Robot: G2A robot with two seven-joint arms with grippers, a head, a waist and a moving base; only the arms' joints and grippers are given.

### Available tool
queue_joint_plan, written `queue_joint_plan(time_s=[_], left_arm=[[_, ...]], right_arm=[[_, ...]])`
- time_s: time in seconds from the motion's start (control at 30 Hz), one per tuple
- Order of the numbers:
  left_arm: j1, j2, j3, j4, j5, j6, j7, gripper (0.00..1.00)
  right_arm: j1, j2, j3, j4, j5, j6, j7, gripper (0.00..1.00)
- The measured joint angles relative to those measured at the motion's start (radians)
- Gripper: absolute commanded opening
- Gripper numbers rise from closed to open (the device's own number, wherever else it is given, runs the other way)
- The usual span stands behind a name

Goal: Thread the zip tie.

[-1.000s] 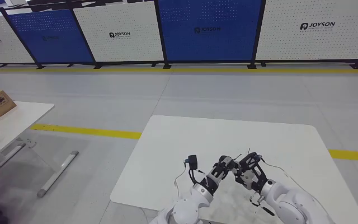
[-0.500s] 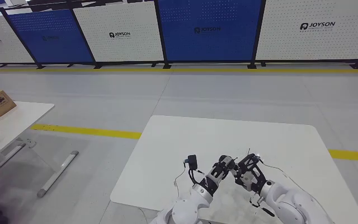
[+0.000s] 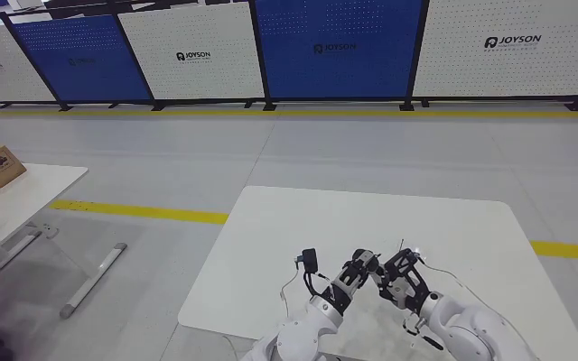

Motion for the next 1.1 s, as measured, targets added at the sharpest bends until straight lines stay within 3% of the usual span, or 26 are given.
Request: queue_joint_plan(time_s=[0.13,0.33,0.87,1.1], left_arm=[[-0.004,0.000,-0.001,0.011,0.001,0.016,0.000,0.00],[-0.020,-0.002,0.000,0.033,-0.003,0.065,0.012,0.00],[-0.010,0.006,-0.044,0.022,-0.009,0.115,0.008,0.00],[-0.022,0.005,-0.044,0.033,-0.014,0.121,0.007,0.00]], right_arm=[[-0.004,0.000,0.012,0.003,0.018,0.000,-0.024,1.00],[-0.035,-0.001,0.071,-0.002,0.071,0.051,-0.112,1.00],[-0.205,0.014,0.302,-0.054,0.267,0.007,-0.318,1.00],[-0.214,0.015,0.308,-0.068,0.263,0.000,-0.306,1.00]])
